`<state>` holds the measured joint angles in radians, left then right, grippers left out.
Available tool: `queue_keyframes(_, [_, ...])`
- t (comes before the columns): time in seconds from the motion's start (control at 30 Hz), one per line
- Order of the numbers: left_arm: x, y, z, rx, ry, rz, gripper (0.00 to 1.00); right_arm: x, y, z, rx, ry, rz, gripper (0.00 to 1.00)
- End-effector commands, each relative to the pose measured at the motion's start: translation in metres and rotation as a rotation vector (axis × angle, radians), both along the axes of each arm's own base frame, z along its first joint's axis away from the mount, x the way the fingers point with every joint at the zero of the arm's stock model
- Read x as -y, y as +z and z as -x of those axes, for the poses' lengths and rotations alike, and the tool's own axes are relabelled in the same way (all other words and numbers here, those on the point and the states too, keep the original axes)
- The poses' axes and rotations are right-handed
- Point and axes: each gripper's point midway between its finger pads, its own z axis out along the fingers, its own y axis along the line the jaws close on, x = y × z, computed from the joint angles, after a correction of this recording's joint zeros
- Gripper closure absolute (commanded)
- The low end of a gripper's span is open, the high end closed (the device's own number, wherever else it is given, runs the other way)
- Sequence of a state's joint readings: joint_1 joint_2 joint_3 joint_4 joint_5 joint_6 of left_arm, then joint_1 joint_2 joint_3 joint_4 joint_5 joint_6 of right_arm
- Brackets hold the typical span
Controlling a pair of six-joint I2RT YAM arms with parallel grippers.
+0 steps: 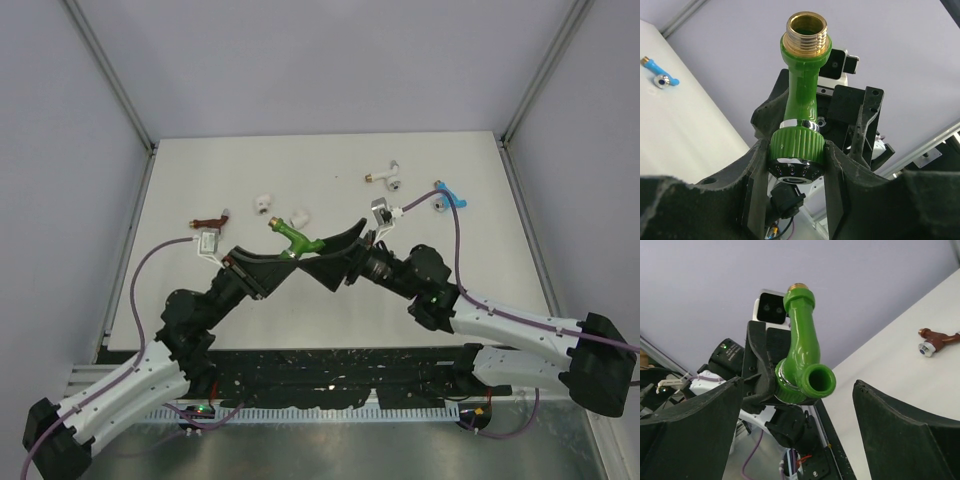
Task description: Install the water faucets
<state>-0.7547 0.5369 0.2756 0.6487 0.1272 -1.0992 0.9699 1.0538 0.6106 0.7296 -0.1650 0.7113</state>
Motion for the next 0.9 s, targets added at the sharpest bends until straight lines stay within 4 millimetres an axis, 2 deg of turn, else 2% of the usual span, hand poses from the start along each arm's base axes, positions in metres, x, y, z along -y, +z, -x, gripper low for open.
queue_keyframes(0.0, [-0.003, 0.051, 0.014, 0.096, -0.047, 0.148, 1.00, 0.001, 0.060, 0.019, 0.074, 0.078, -0.195, 0.08])
queue_keyframes(0.2, [0.006, 0.055, 0.018, 0.098, -0.086, 0.154, 1.00, -0.005, 0.065, 0.014, 0.081, 0.075, -0.200, 0.12])
queue_keyframes(0.33, [0.008, 0.050, 0.019, 0.089, -0.092, 0.149, 1.00, -0.004, 0.066, 0.013, 0.089, 0.062, -0.210, 0.22])
queue_keyframes(0.4, [0.007, 0.049, 0.018, 0.088, -0.086, 0.155, 1.00, -0.004, 0.065, 0.012, 0.086, 0.058, -0.203, 0.33])
queue_keyframes(0.5, [0.005, 0.047, 0.017, 0.087, -0.072, 0.158, 1.00, -0.004, 0.064, 0.012, 0.088, 0.055, -0.196, 0.60])
queue_keyframes(0.53, [0.005, 0.045, 0.017, 0.082, -0.072, 0.153, 1.00, -0.004, 0.062, 0.010, 0.083, 0.050, -0.189, 0.65])
queue_keyframes(0.57, [0.005, 0.043, 0.016, 0.075, -0.069, 0.146, 0.96, -0.004, 0.061, 0.011, 0.086, 0.048, -0.184, 0.74])
queue_keyframes(0.6, [0.005, 0.042, 0.018, 0.079, -0.073, 0.140, 0.90, -0.002, 0.062, 0.012, 0.090, 0.046, -0.182, 0.77])
queue_keyframes(0.67, [0.006, 0.036, 0.019, 0.079, -0.076, 0.101, 0.74, 0.001, 0.061, 0.011, 0.113, 0.026, -0.162, 0.92])
queue_keyframes(0.77, [0.002, 0.022, 0.020, 0.090, -0.047, 0.000, 0.46, 0.008, 0.056, 0.010, 0.135, -0.010, -0.111, 0.95])
queue_keyframes(0.83, [-0.004, 0.013, 0.020, 0.113, -0.011, -0.115, 0.32, 0.015, 0.053, 0.011, 0.171, -0.032, -0.072, 0.95])
queue_keyframes(0.87, [-0.010, 0.015, 0.021, 0.147, 0.015, -0.183, 0.28, 0.018, 0.050, 0.013, 0.207, -0.038, -0.031, 0.95])
